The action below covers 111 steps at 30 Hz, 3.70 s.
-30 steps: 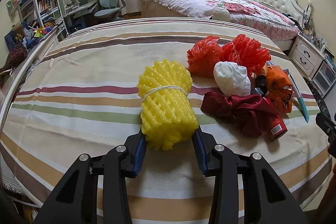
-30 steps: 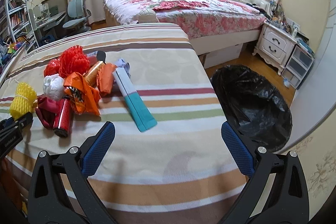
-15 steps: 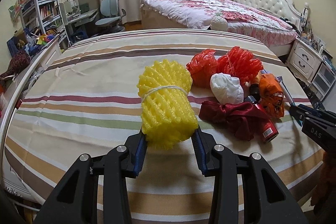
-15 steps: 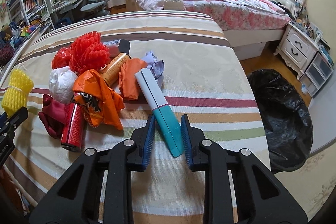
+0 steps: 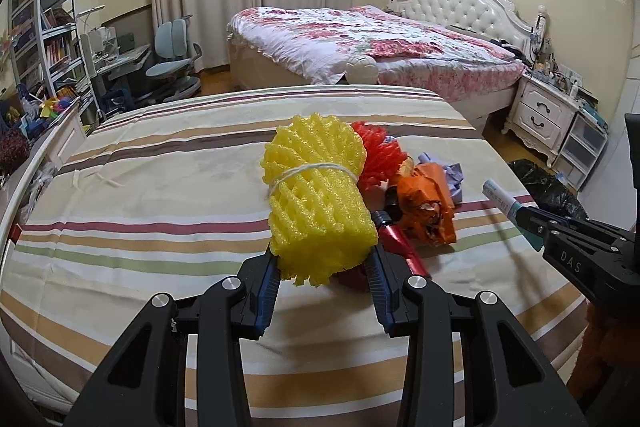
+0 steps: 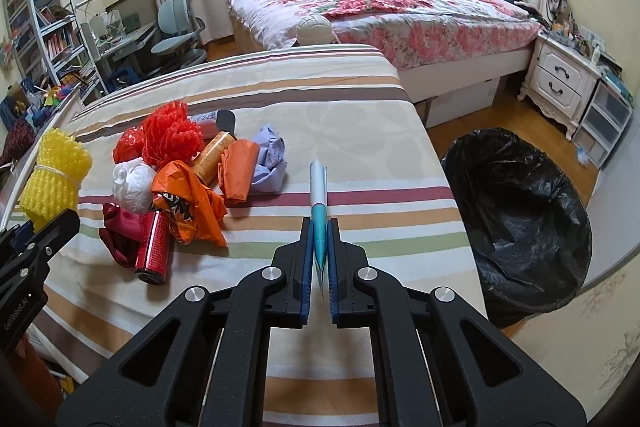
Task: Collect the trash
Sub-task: 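Grasp the teal-and-white tube with the right tool while the left tool holds the yellow net, then carry both items over the black bin and open both tools to drop them, then move both tools back toward the trash pile on the bed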
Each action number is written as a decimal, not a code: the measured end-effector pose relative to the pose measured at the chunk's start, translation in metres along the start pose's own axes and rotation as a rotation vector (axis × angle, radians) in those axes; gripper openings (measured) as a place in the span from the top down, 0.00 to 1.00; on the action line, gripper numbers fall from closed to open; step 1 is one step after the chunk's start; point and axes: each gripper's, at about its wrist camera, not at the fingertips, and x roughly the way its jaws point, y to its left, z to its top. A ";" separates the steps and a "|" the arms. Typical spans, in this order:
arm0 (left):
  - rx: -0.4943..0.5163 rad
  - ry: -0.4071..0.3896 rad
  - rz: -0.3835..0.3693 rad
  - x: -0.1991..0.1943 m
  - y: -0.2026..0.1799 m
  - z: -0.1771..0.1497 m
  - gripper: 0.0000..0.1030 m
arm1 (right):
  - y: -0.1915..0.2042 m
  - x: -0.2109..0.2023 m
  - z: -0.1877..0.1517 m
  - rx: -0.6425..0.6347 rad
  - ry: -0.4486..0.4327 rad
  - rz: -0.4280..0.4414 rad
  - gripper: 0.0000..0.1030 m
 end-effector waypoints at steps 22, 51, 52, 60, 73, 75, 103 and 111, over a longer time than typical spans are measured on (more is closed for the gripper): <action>-0.003 0.016 -0.015 0.006 -0.006 -0.006 0.61 | -0.005 0.003 -0.001 0.007 0.001 -0.020 0.84; 0.245 0.031 -0.323 0.071 -0.212 0.035 0.61 | -0.192 -0.026 0.012 0.268 -0.134 -0.267 0.83; 0.253 0.034 -0.325 0.074 -0.216 0.035 0.61 | -0.195 -0.024 0.012 0.275 -0.129 -0.268 0.83; 0.302 0.066 -0.327 0.098 -0.245 0.037 0.61 | -0.216 -0.010 0.010 0.320 -0.111 -0.281 0.83; 0.306 0.065 -0.321 0.107 -0.257 0.044 0.26 | -0.235 -0.004 0.007 0.358 -0.107 -0.295 0.62; 0.298 0.070 -0.319 0.106 -0.255 0.044 0.25 | -0.234 -0.004 0.007 0.360 -0.104 -0.300 0.62; 0.135 0.090 -0.086 0.032 -0.090 0.008 0.24 | -0.096 -0.021 -0.022 0.186 -0.065 -0.138 0.52; 0.046 0.118 -0.004 0.022 -0.032 -0.015 0.24 | -0.049 -0.016 -0.031 0.104 -0.038 -0.077 0.52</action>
